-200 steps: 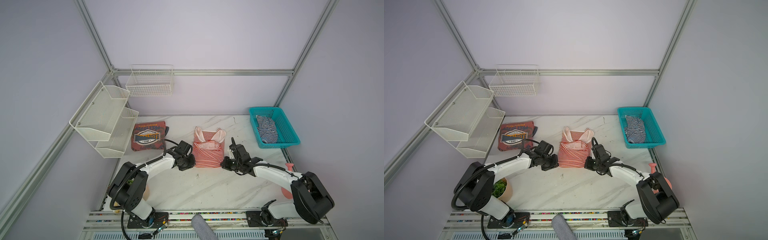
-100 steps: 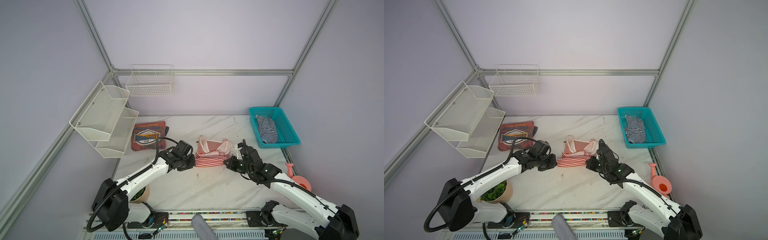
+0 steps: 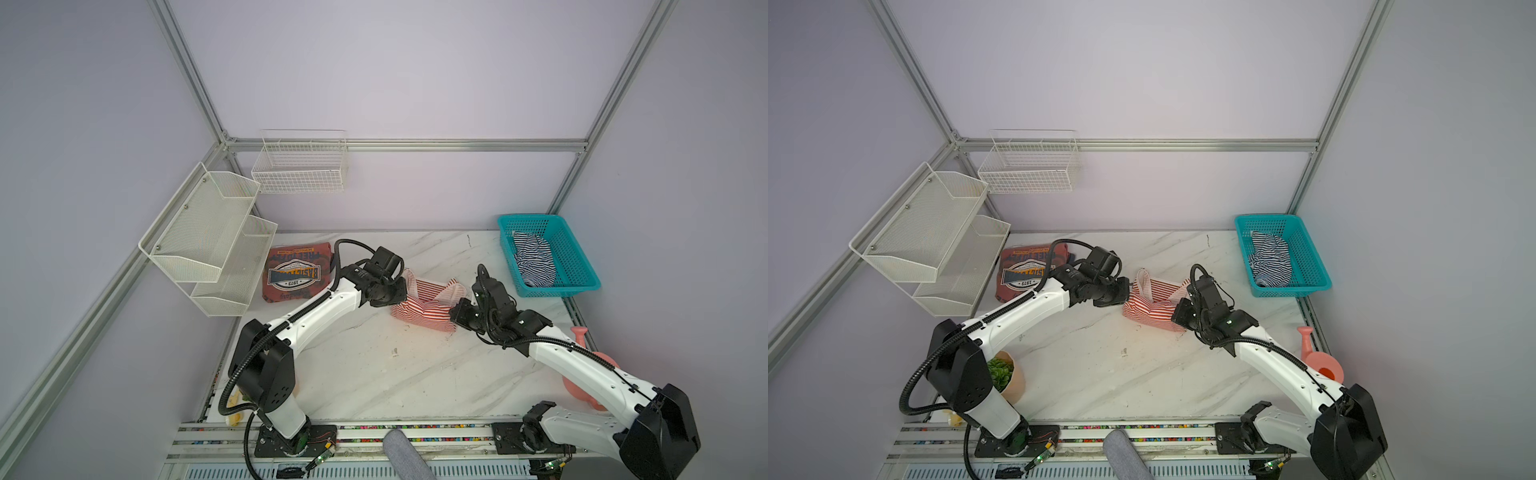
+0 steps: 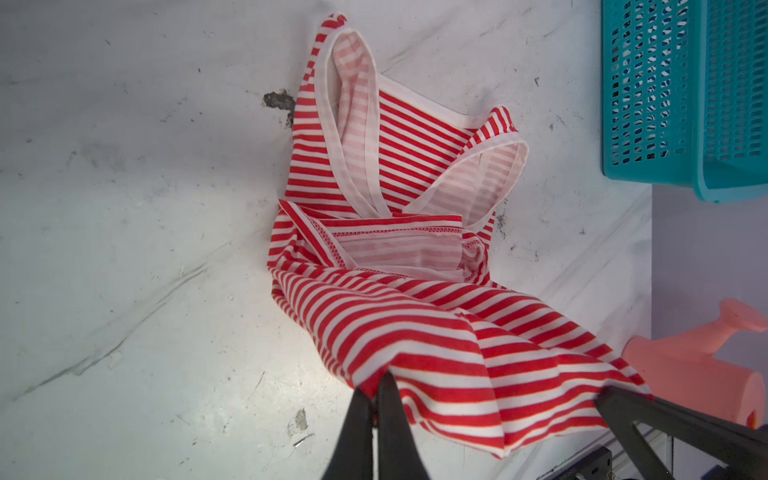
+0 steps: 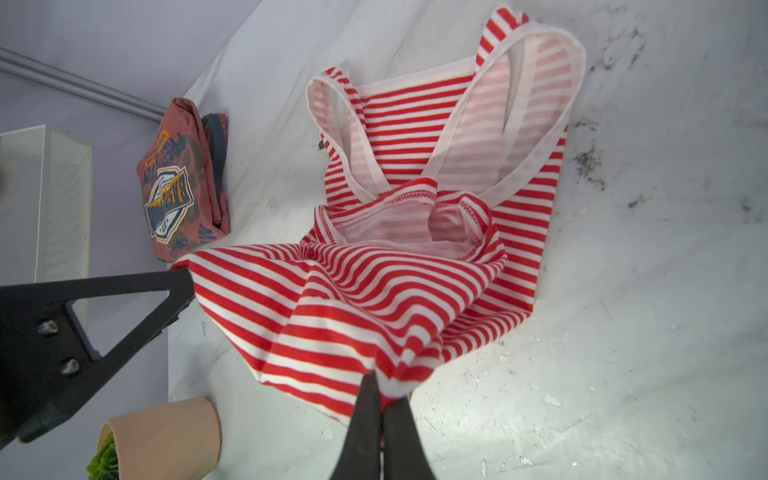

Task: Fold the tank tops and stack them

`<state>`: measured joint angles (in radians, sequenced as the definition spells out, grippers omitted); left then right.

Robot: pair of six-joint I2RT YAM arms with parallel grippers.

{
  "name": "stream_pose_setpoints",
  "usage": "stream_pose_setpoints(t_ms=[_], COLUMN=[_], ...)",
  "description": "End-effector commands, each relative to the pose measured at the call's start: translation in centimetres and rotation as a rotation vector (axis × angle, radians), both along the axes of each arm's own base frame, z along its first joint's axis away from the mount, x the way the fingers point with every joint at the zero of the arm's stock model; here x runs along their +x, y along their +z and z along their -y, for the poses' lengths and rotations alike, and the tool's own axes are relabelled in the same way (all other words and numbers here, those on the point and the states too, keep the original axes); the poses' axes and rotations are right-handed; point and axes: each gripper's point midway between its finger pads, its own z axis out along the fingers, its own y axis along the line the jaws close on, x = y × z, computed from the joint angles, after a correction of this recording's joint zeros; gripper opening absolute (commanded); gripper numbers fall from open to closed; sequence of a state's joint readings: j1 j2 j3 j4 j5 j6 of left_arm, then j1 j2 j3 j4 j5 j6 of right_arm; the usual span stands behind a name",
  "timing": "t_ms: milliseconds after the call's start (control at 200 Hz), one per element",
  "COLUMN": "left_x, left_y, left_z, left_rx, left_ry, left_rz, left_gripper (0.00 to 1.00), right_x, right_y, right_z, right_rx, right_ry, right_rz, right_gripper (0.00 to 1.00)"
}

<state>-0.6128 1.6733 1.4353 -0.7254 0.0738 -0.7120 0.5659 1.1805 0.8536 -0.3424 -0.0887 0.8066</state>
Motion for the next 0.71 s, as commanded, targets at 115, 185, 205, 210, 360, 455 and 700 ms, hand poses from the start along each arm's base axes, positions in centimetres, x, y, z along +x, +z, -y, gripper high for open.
stream_pose_setpoints(t_ms=[115, 185, 205, 210, 360, 455, 700], left_x=[4.4, 5.5, 5.8, 5.8, 8.0, 9.4, 11.9], left_y=[5.8, 5.8, 5.9, 5.8, 5.3, 4.8, 5.8], left_z=[1.4, 2.0, 2.3, 2.3, 3.9, 4.9, 6.3], left_rx=[-0.045, -0.048, -0.051, -0.051, -0.057, -0.058, -0.070], left_ry=[-0.032, -0.047, -0.053, -0.054, -0.087, -0.105, -0.121], left_rz=[0.157, 0.165, 0.166, 0.165, 0.167, 0.166, 0.189], left_gripper=[0.00, 0.00, 0.00, 0.00, 0.00, 0.00, 0.00], right_x=[3.1, 4.0, 4.2, 4.2, 5.8, 6.6, 7.6], right_y=[0.7, 0.4, 0.3, 0.3, -0.1, -0.7, -1.5], right_z=[2.3, 2.8, 2.9, 2.9, 3.7, 4.6, 5.5], right_rx=[-0.027, -0.032, -0.034, -0.034, -0.048, -0.056, -0.061], right_ry=[-0.083, -0.089, -0.089, -0.088, -0.104, -0.127, -0.152], right_rz=[0.013, 0.005, 0.002, 0.003, -0.006, -0.018, -0.024], right_gripper=[0.00, 0.00, 0.00, 0.00, 0.00, 0.00, 0.00])
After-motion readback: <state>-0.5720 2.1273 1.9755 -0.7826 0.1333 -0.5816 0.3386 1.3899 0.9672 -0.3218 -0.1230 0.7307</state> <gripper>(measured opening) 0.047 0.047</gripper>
